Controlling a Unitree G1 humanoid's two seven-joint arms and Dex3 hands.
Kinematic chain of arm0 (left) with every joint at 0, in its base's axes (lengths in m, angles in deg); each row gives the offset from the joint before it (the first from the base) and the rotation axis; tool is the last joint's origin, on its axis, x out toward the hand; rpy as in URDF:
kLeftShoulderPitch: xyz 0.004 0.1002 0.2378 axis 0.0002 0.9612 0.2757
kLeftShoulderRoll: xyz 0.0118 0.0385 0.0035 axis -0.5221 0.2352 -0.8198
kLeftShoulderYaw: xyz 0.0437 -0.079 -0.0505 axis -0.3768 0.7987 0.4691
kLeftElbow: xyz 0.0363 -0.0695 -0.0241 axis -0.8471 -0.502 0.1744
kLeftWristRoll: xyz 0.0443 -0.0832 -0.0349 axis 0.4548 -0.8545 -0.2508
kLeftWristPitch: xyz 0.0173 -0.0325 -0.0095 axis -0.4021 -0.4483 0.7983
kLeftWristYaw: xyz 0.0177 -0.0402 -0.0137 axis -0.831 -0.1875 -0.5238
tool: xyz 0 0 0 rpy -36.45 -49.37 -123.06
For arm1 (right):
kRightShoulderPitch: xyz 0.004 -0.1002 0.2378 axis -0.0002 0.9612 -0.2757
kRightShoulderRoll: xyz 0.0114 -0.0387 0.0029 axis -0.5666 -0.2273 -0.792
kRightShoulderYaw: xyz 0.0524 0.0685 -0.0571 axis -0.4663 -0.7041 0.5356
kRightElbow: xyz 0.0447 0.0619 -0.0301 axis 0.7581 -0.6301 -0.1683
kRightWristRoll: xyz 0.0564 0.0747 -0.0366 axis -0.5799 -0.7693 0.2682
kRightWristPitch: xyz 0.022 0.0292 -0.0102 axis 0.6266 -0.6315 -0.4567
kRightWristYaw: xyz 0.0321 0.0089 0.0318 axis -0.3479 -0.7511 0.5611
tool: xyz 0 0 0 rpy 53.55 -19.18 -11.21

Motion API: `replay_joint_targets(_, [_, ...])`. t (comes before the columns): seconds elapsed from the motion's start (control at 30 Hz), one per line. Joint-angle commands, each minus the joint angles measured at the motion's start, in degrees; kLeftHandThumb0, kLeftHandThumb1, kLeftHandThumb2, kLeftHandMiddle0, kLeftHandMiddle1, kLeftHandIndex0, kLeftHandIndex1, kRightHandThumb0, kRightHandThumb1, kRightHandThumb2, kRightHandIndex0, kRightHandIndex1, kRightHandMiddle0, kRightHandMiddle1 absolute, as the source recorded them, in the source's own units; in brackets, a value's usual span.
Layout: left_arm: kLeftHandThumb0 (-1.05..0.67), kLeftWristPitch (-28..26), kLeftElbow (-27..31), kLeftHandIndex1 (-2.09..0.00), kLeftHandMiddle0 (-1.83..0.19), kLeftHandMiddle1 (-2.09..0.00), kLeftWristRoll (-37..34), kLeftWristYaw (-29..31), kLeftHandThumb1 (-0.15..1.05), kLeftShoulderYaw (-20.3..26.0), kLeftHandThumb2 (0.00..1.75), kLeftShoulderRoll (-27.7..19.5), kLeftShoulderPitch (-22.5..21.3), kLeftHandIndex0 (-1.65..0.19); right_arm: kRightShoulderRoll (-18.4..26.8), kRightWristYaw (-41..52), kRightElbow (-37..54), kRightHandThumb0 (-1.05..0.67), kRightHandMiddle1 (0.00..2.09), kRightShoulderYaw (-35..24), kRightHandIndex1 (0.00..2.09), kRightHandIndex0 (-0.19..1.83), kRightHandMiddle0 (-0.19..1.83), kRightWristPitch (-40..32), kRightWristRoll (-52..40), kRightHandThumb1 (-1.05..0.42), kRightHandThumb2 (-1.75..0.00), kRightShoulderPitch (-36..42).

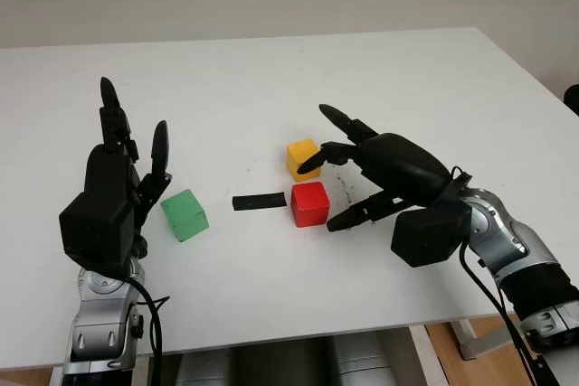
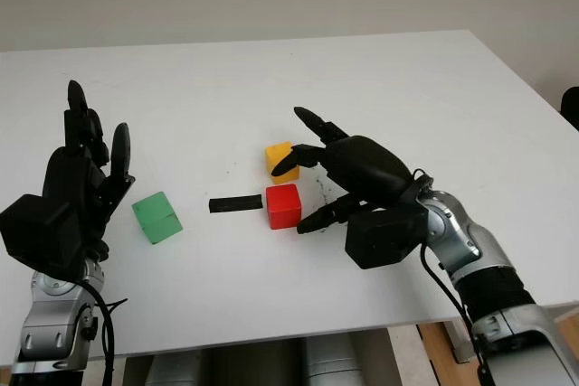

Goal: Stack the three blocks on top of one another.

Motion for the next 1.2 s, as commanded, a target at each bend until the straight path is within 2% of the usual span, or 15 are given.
replay_joint_targets(0.0, [-0.78,0.1,0.9,0.0,0.18,-0.05,0.1,0.0,1.05,0.0,0.54,-0.1,-0.1,0.19,-0.3,-1.5,-1.0,-0.77,0.78,0.5,0.06,-0.07,0.27,1.0,0.7,-0.87,-0.05,-0.5])
replay_joint_targets(0.77, [-0.76,-0.2,1.4,0.0,0.19,-0.05,1.1,-0.4,1.05,-0.4,0.54,0.1,0.1,0.19,-1.8,-2.9,-4.4,-0.77,0.74,2.6,0.06,-0.05,0.35,1.1,0.8,-0.88,-0.06,-0.8])
replay_joint_targets(1.03, [-0.73,0.0,1.8,0.0,0.18,-0.05,1.2,-0.5,1.05,-0.4,0.53,0.6,0.5,0.19,-3.7,-5.3,-8.2,-0.74,0.83,2.8,0.08,0.02,0.44,3.9,-0.2,-0.91,-0.06,-0.9])
replay_joint_targets(1.17, [-0.73,-0.1,2.0,0.0,0.19,-0.05,1.2,-0.3,1.05,-0.4,0.52,0.6,0.5,0.19,-4.5,-7.2,-9.8,-0.71,0.98,3.3,0.07,0.06,0.42,4.7,0.6,-0.92,-0.06,-1.2])
